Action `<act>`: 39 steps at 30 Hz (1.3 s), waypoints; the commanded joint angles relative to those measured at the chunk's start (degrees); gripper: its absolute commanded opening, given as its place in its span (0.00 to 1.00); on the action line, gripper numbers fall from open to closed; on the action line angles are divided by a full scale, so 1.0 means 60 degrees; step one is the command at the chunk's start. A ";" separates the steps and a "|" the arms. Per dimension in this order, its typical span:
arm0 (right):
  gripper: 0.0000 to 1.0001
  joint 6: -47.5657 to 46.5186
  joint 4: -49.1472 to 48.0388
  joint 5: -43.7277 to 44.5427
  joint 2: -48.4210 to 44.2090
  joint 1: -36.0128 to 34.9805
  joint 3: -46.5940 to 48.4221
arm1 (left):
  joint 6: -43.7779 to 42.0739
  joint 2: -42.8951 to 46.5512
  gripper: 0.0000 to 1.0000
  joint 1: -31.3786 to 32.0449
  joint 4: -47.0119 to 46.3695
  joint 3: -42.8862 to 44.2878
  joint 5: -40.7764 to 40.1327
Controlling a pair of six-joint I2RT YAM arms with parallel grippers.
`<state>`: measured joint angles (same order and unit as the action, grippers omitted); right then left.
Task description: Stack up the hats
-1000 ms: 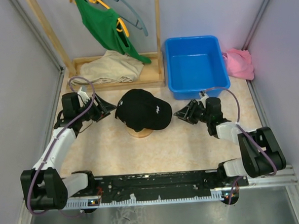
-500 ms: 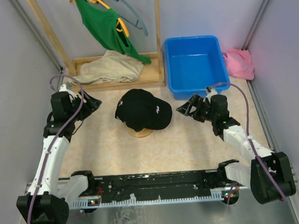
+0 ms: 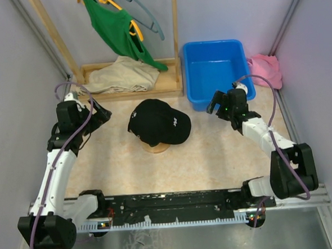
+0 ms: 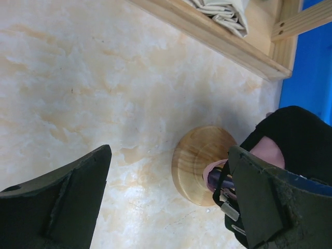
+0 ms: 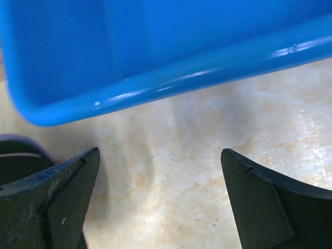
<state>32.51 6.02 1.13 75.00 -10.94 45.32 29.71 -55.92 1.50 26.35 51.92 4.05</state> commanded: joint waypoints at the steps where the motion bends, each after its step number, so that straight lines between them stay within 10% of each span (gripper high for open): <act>1: 0.99 -0.0359 -0.0445 0.1306 0.0608 0.0080 0.0821 | -0.0387 -0.0392 0.99 -0.0054 0.0627 0.0597 -0.0280; 14: 0.99 -0.0943 -0.0366 0.1900 0.2387 0.0355 0.2944 | -0.1955 0.0862 0.99 -0.0044 -0.1699 -0.0913 -0.0062; 22: 0.99 -0.0600 -0.0491 0.0359 -0.0448 0.0063 0.1254 | -0.2508 0.1839 0.99 -0.0057 -0.4240 -0.3331 -0.0788; 29: 0.99 -0.0836 0.0356 0.0062 -0.2816 -0.0108 0.0078 | -0.3495 0.1132 1.00 -0.0047 -0.9183 -0.5957 -0.0288; 35: 0.99 -0.1089 0.1269 -0.0172 -0.3388 -0.0110 -0.0021 | -0.4227 -0.1784 1.00 -0.0053 -1.6184 -0.8266 -0.0885; 39: 0.99 -0.1342 0.1548 -0.0098 -0.3424 -0.0109 -0.0144 | -0.5369 -0.3701 1.00 -0.0050 -1.8040 -0.8229 -0.0085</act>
<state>26.81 13.30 0.73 55.86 -11.14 44.64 4.69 -71.99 1.45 -56.77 2.63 0.47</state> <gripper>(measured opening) 0.992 0.998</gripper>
